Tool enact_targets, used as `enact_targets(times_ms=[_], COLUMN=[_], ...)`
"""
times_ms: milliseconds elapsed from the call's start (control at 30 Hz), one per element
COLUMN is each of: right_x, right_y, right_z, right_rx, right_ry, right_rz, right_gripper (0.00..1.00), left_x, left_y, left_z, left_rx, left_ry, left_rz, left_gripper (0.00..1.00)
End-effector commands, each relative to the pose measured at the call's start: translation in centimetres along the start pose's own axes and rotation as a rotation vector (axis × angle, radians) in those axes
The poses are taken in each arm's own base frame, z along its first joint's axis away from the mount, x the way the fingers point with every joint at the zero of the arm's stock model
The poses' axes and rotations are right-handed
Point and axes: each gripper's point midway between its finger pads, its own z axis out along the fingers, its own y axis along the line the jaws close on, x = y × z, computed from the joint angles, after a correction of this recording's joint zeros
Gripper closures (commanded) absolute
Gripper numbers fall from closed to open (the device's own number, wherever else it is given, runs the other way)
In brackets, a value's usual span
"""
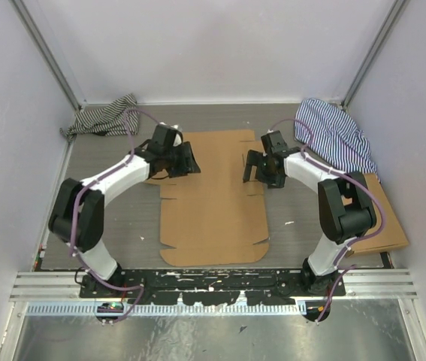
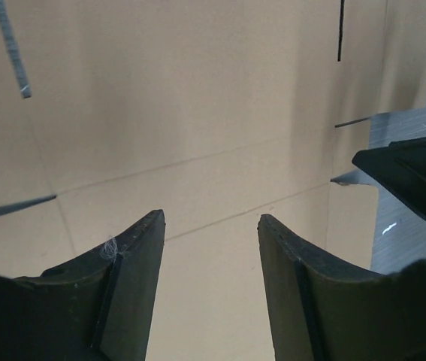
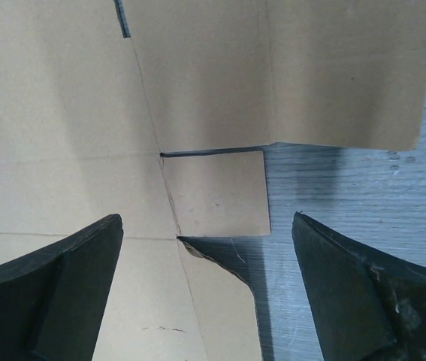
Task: Fold the paper box
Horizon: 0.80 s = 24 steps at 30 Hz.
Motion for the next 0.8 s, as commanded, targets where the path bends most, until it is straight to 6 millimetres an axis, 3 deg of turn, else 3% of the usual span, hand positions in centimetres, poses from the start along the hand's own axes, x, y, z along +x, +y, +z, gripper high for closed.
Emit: enact_targets(times_ms=[0, 267, 467, 767], right_x=[-1.2, -0.4, 0.5, 1.1], right_y=[1.8, 1.2, 0.6, 2.4], right_z=[-0.2, 1.2, 2.0, 2.3], right_rx=[-0.091, -0.065, -0.040, -0.054], right_ry=[-0.048, 0.000, 0.026, 0.040], right_rz=[-0.029, -0.042, -0.055, -0.090], right_gripper=[0.00, 0.00, 0.00, 0.00], left_x=[-0.5, 1.8, 3.1, 4.8], left_y=[-1.2, 0.9, 2.8, 5.1], left_z=[2.0, 5.6, 6.5, 7.3], left_rx=[-0.003, -0.077, -0.145, -0.238], left_ry=[0.006, 0.117, 0.149, 0.200], left_rz=[0.003, -0.032, -0.042, -0.054], left_gripper=[0.41, 0.42, 0.43, 0.44])
